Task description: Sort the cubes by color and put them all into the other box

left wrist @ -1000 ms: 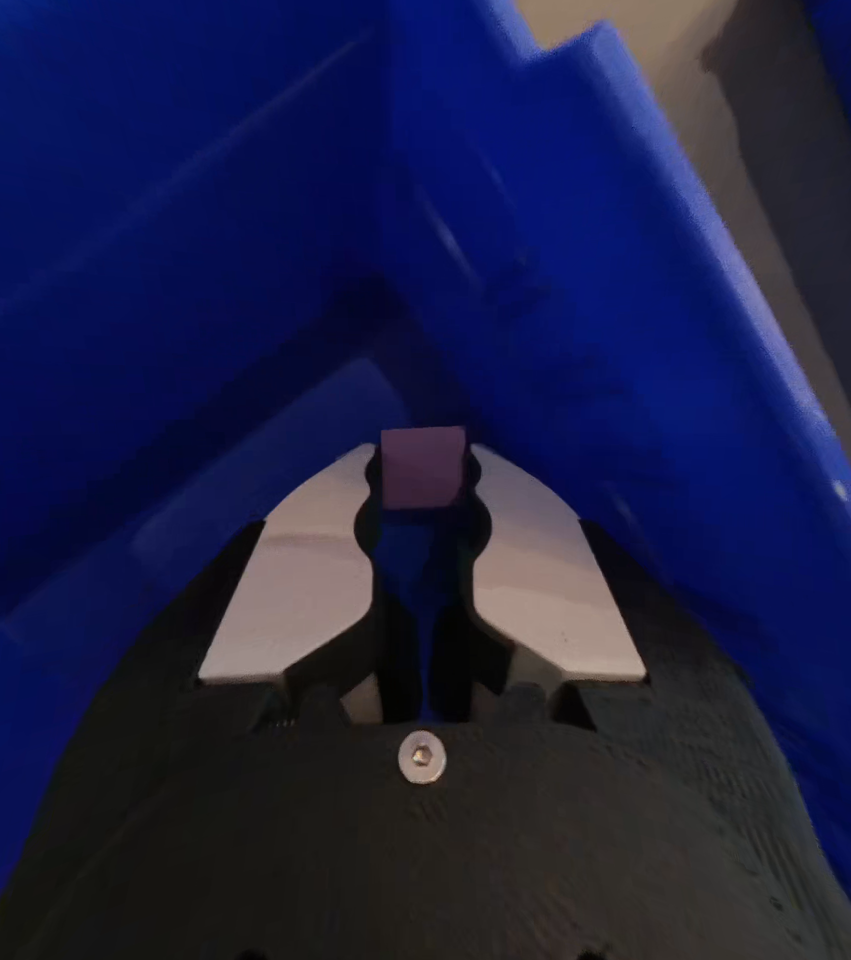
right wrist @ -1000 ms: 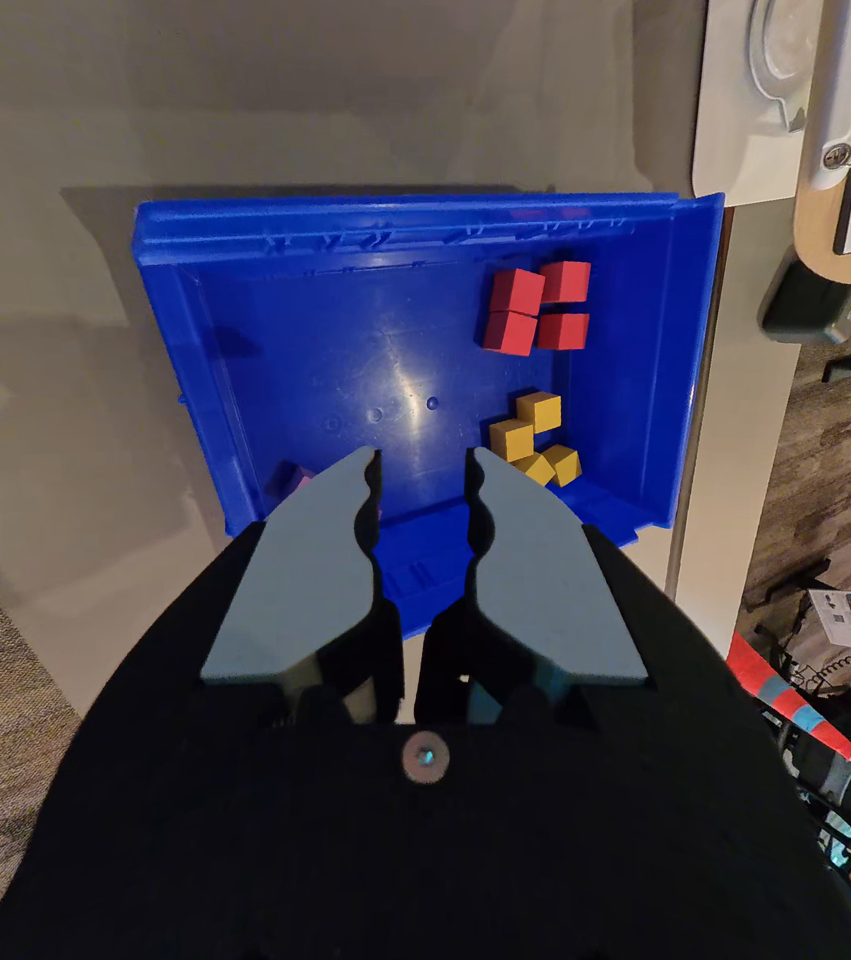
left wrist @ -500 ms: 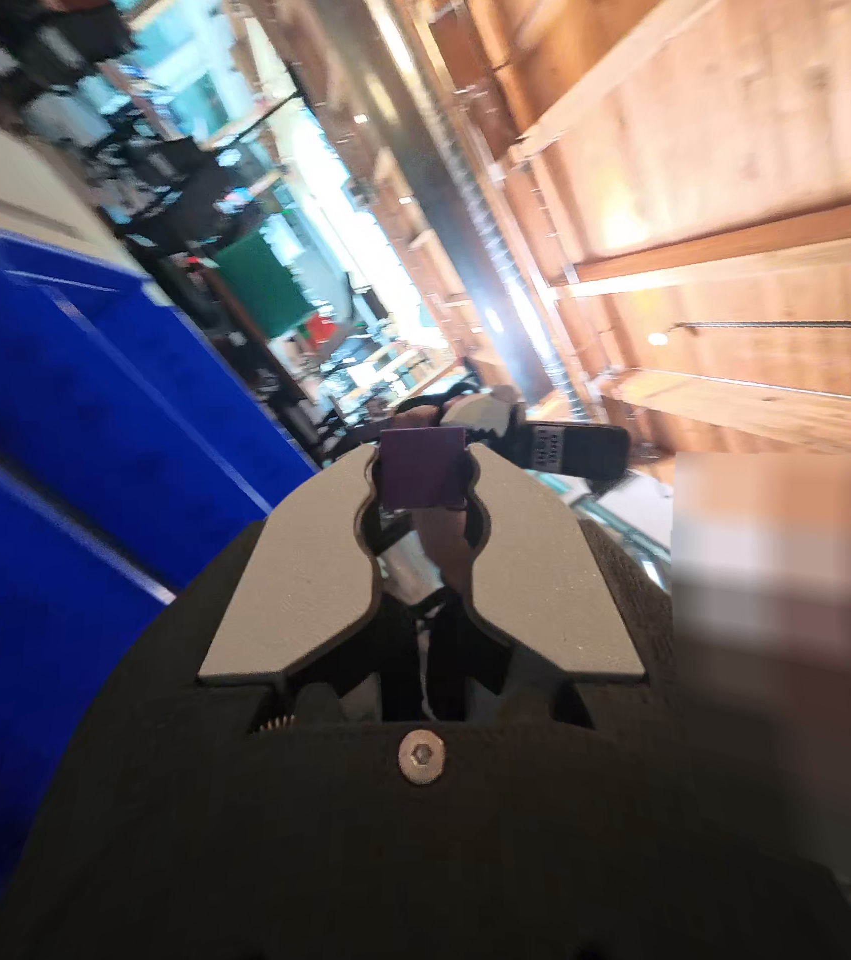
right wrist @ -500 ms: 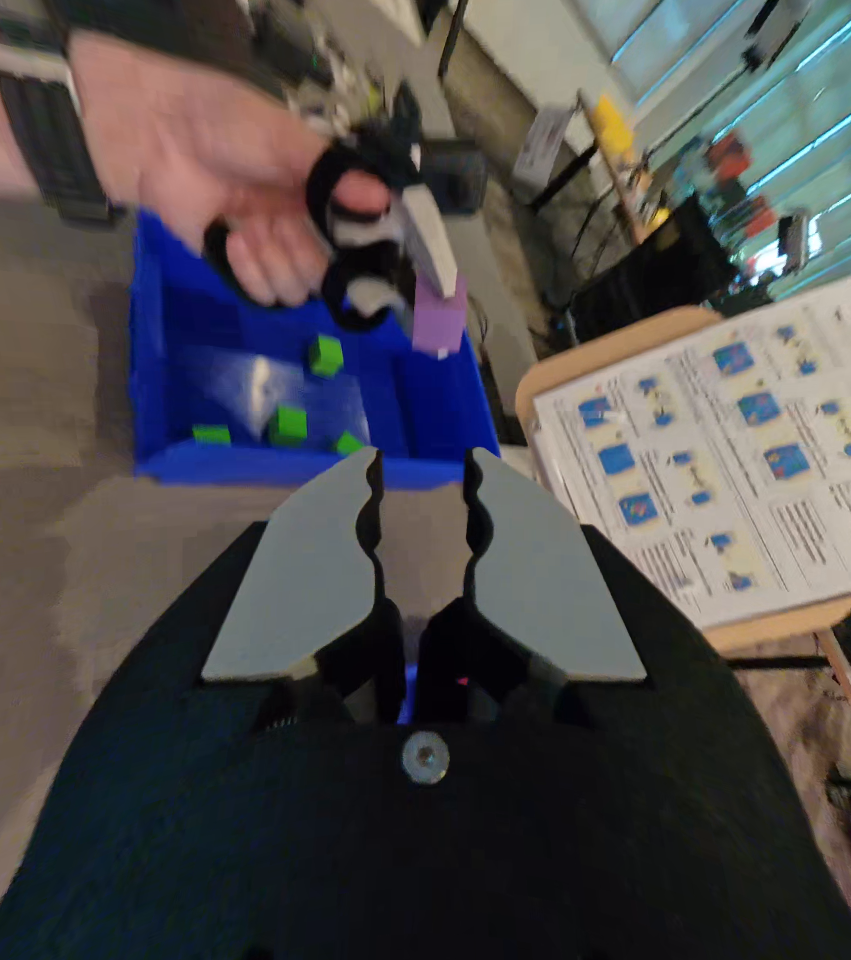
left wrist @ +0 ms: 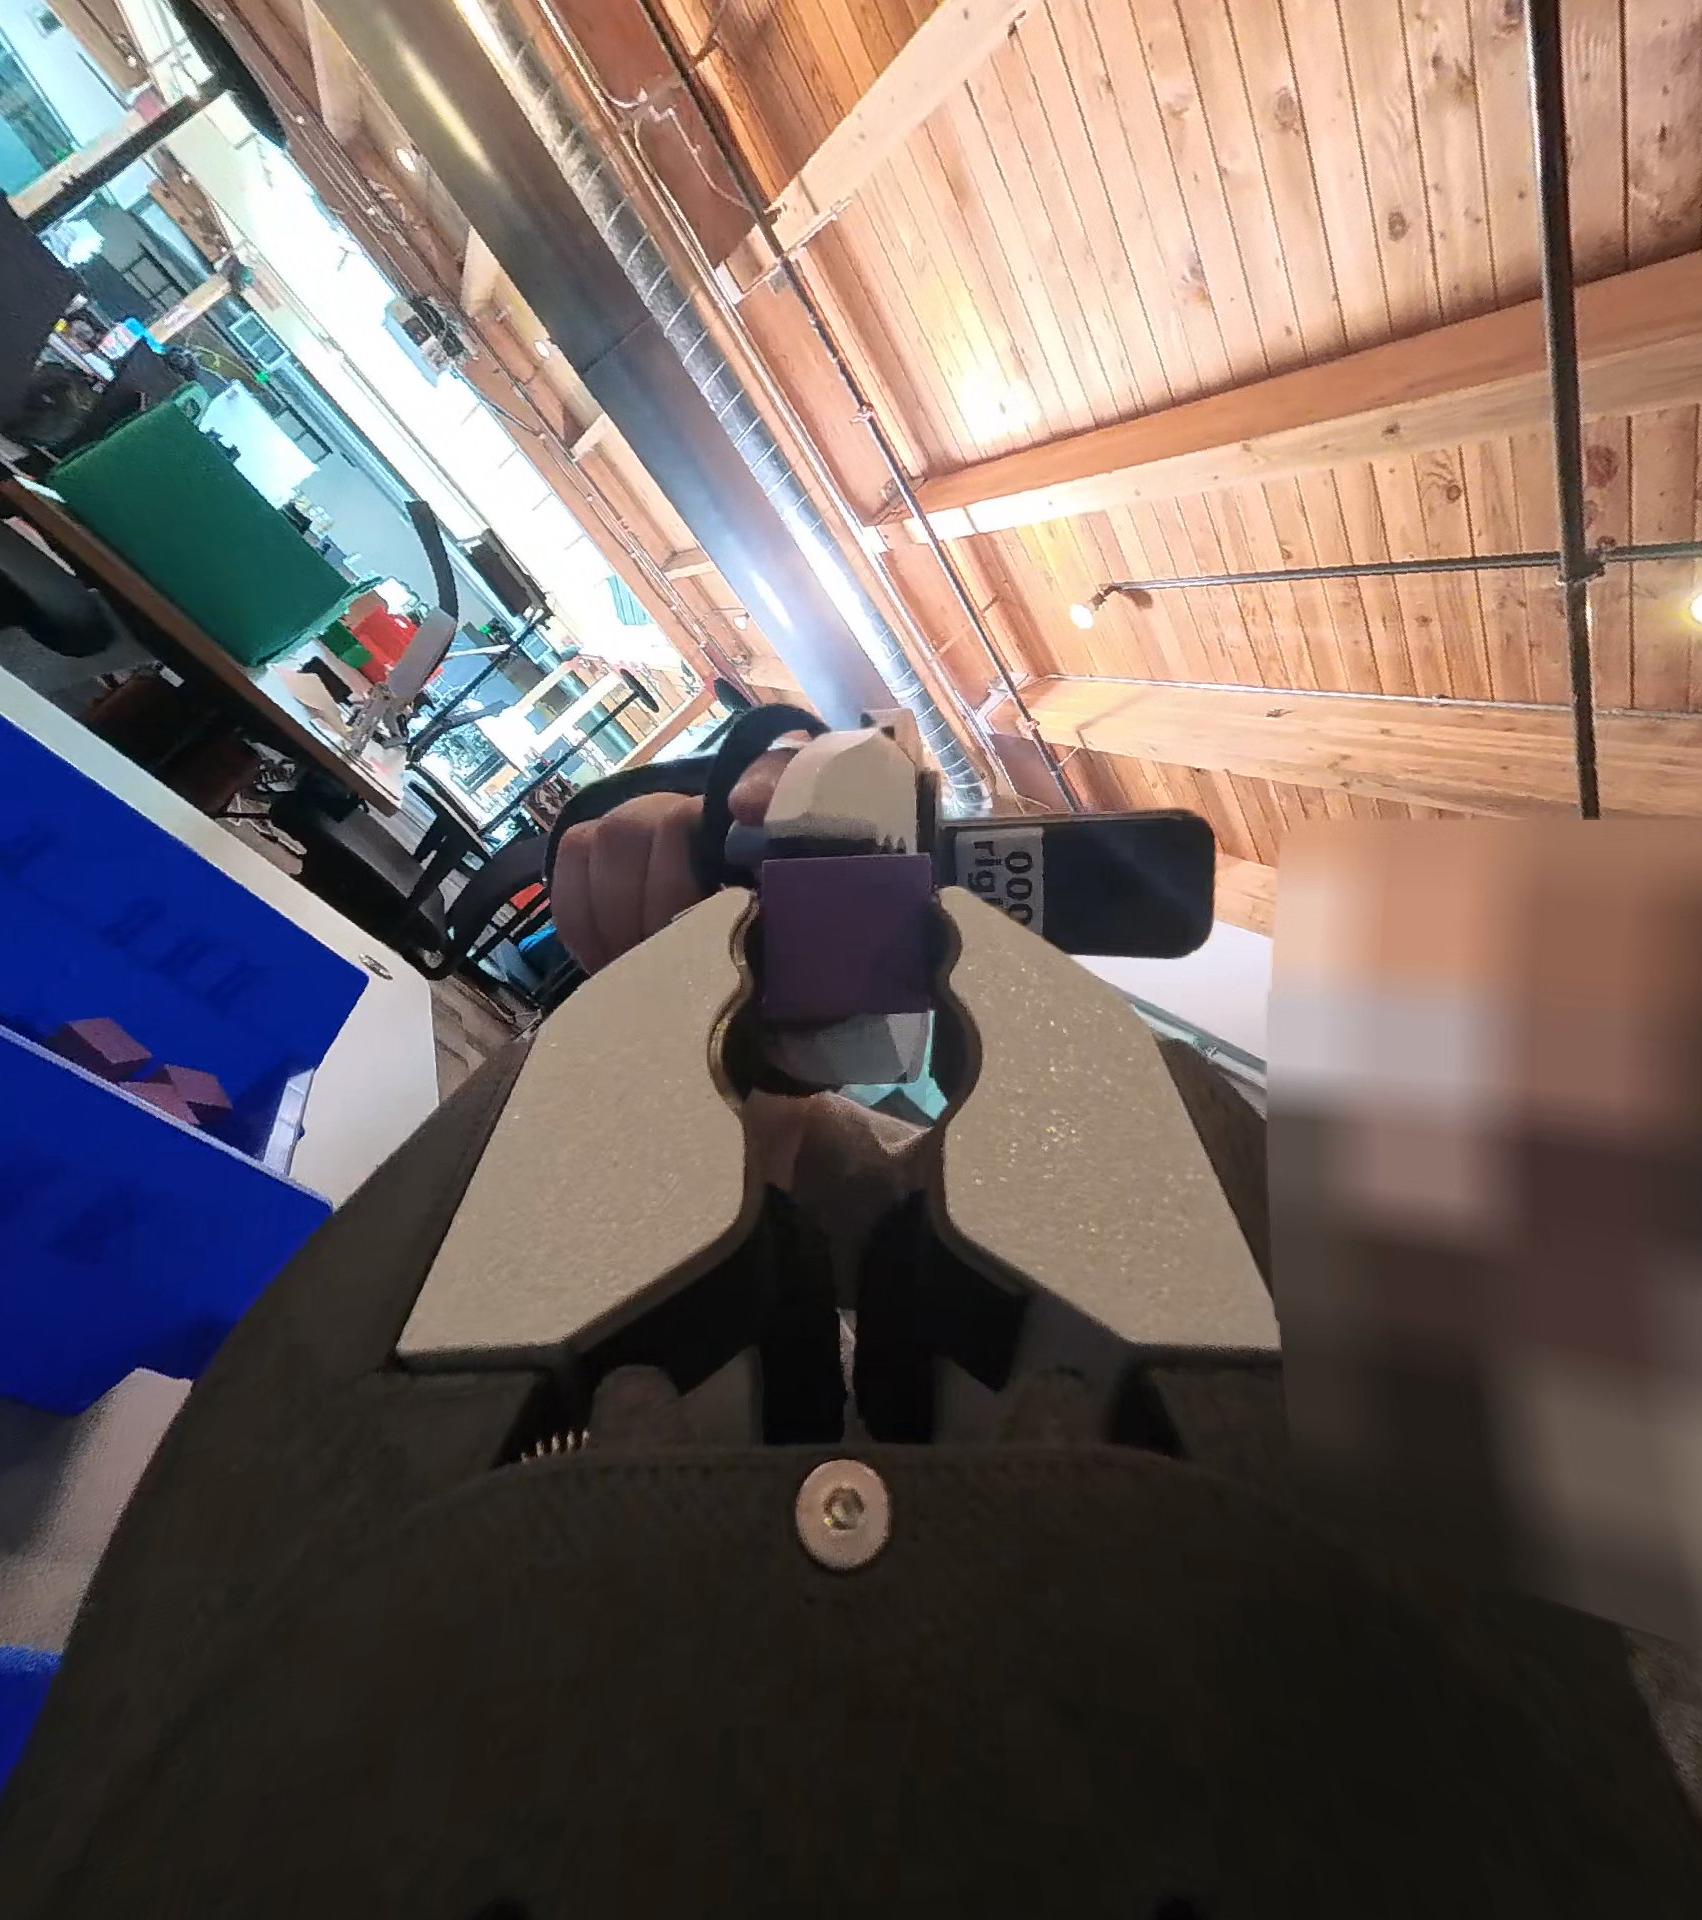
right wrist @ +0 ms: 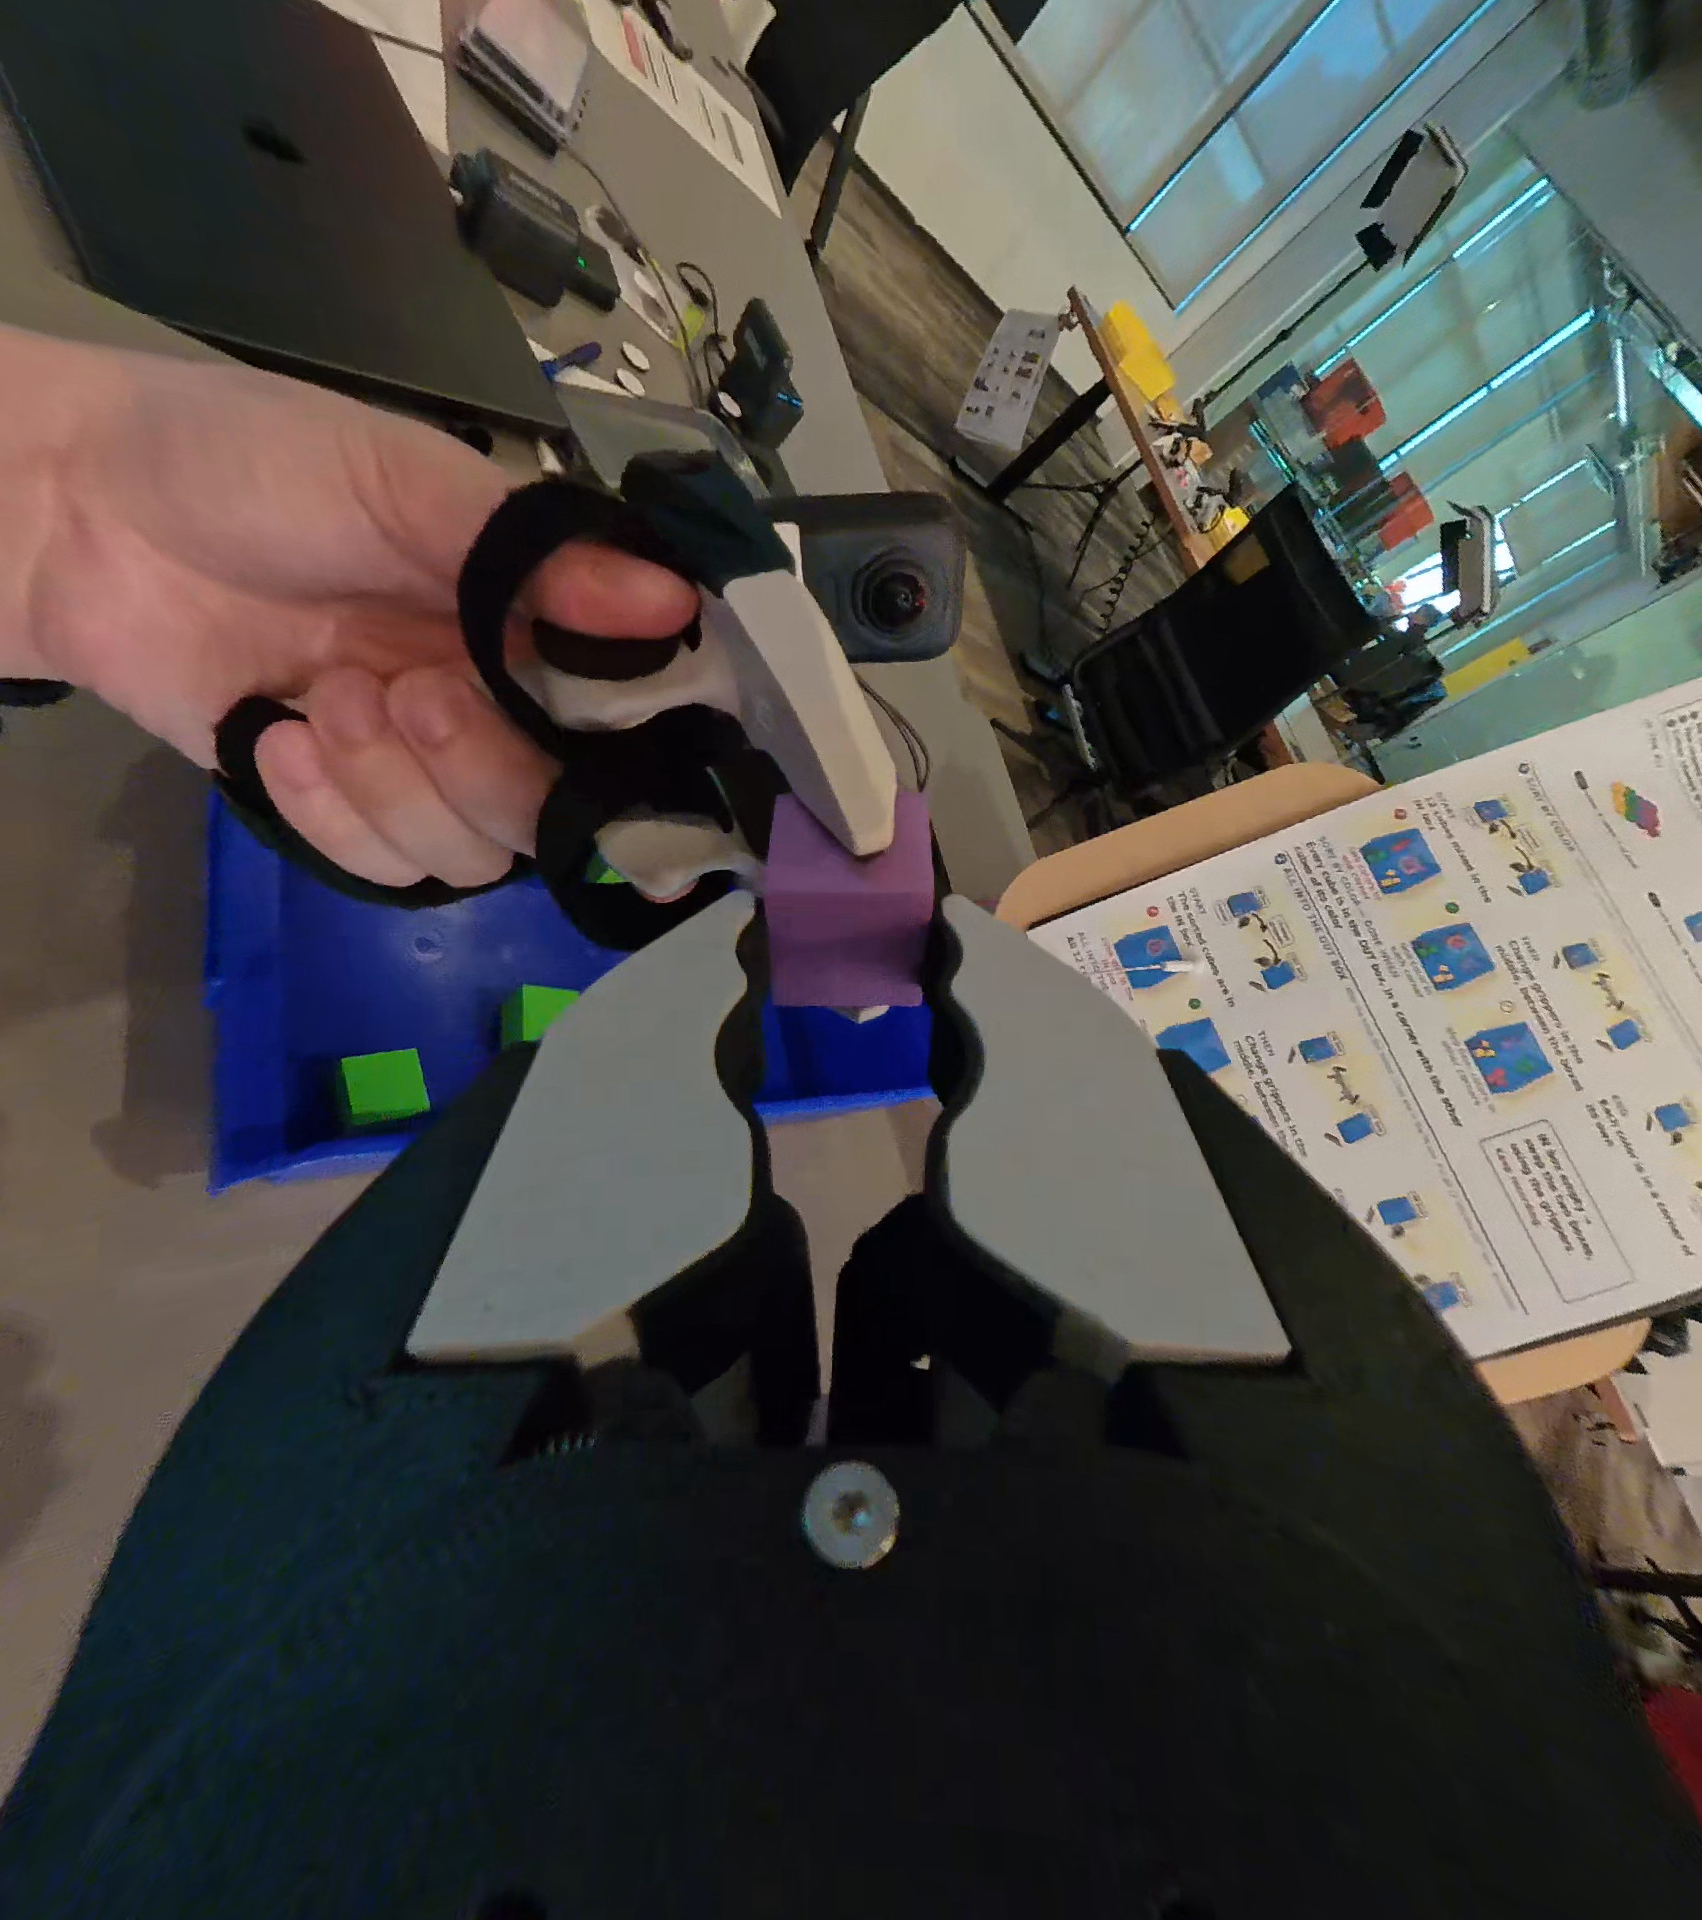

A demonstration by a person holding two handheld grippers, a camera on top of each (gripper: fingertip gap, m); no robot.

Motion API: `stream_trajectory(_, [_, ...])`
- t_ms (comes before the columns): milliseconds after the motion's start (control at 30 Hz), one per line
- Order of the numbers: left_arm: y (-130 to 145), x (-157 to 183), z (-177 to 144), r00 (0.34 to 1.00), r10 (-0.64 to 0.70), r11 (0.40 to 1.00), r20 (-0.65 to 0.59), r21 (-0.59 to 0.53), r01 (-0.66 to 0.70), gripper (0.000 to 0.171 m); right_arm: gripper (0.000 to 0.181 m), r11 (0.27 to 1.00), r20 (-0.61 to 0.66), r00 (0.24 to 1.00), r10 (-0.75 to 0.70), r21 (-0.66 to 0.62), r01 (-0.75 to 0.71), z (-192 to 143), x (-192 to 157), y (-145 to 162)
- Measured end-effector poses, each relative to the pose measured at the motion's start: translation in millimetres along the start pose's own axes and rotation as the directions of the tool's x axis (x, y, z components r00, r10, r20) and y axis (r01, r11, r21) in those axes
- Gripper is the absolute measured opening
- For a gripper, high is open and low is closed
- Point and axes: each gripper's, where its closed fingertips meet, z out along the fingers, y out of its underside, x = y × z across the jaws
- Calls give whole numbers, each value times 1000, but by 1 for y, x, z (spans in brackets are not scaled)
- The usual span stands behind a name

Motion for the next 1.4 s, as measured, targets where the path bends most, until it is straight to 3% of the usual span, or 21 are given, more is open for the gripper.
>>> stream_trajectory(167, [-9, 0, -4, 1000, 1, 997, 3, 78, -2, 40, 27, 998, -12, 999, -45, -37, 44, -11, 4, 7])
stream_trajectory(267, [-17, -10, -22, 984, 67, 989, 166, 119, -87, 40, 27, 989, 35, 999, -31, -144, 36, -28, 12, 34])
stream_trajectory(333, [-16, -10, -36, 955, 122, 980, 271, 118, -158, 37, 27, 951, 104, 994, 23, -309, 10, -44, 17, 73])
stream_trajectory(433, [-8, -5, -51, 907, 189, 968, 377, 81, -235, 32, 28, 800, 215, 967, 133, -599, 23, -78, 14, 152])
stream_trajectory(533, [0, 3, -61, 869, 237, 957, 435, 51, -287, 28, 28, 588, 306, 908, 287, -804, 85, -115, -7, 230])
stream_trajectory(633, [4, 11, -66, 849, 269, 949, 456, 28, -315, 25, 28, 393, 345, 854, 390, -901, 185, -141, -30, 294])
stream_trajectory(733, [2, 20, -66, 838, 288, 944, 464, 12, -331, 25, 28, 270, 333, 812, 480, -936, 225, -150, -48, 332])
stream_trajectory(867, [1, 26, -71, 824, 301, 940, 481, -5, -341, 25, 28, 240, 320, 784, 532, -945, 222, -145, -59, 350])
stream_trajectory(1100, [-2, 33, -80, 819, 303, 938, 487, -3, -346, 25, 29, 184, 321, 742, 588, -947, 263, -148, -73, 352])
stream_trajectory(1300, [-1, 33, -80, 814, 310, 938, 492, -18, -346, 25, 45, 162, 282, 748, 601, -959, 232, -148, -71, 347])
stream_trajectory(1400, [0, 31, -81, 805, 313, 938, 504, -32, -345, 26, 44, 161, 281, 769, 574, -960, 230, -149, -60, 342])
